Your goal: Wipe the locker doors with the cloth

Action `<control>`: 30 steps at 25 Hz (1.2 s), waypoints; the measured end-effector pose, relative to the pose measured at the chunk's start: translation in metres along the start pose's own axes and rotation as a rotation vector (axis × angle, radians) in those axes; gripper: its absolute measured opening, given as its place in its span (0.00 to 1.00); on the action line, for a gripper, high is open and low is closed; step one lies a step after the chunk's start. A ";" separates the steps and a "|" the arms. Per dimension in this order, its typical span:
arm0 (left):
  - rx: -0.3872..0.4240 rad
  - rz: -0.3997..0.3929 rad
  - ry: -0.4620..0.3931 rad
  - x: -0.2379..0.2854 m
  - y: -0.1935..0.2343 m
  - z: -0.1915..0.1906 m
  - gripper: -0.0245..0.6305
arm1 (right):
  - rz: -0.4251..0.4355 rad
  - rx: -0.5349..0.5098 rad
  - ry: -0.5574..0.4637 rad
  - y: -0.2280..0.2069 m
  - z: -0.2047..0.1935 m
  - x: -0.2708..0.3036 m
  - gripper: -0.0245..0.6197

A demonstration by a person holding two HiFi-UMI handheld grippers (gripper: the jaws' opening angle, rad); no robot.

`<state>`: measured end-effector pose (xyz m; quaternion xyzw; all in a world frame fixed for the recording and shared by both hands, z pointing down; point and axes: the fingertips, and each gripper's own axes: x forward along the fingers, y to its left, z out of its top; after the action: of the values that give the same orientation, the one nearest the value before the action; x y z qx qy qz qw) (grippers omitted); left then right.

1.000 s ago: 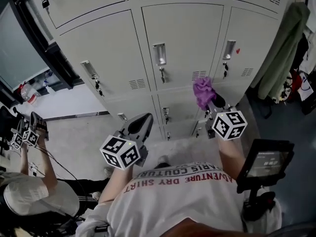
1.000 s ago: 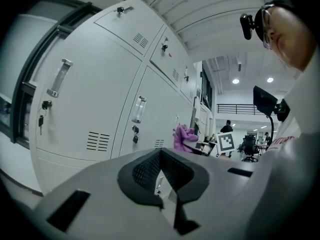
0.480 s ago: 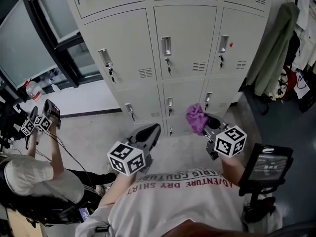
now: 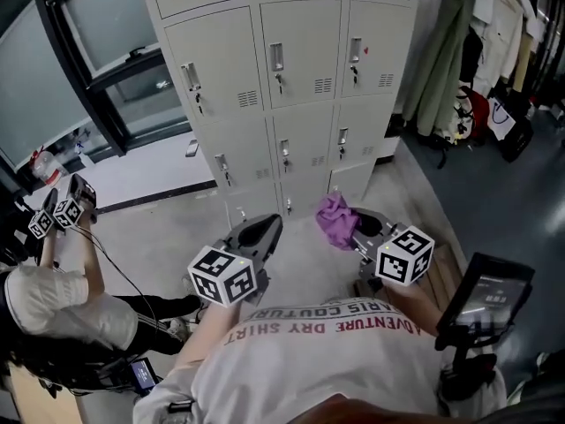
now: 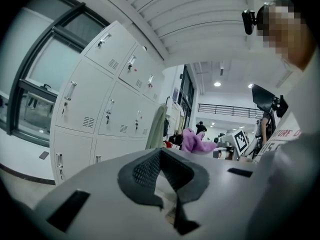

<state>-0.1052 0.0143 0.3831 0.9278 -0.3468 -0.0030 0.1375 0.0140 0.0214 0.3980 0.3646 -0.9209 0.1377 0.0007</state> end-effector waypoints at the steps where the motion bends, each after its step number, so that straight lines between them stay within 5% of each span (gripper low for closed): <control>1: 0.015 -0.005 -0.003 -0.007 -0.013 0.001 0.04 | -0.004 0.000 -0.011 0.009 0.003 -0.012 0.14; 9: 0.085 -0.049 -0.001 -0.044 -0.129 -0.017 0.04 | -0.004 -0.041 -0.035 0.066 -0.006 -0.110 0.14; 23: 0.061 -0.077 0.055 -0.095 -0.398 -0.112 0.04 | -0.010 -0.016 -0.040 0.145 -0.055 -0.371 0.14; 30: 0.082 -0.095 0.025 -0.104 -0.453 -0.125 0.04 | -0.033 -0.023 -0.069 0.163 -0.069 -0.429 0.14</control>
<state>0.1194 0.4395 0.3773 0.9481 -0.3003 0.0163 0.1036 0.2126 0.4404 0.3797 0.3843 -0.9158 0.1143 -0.0245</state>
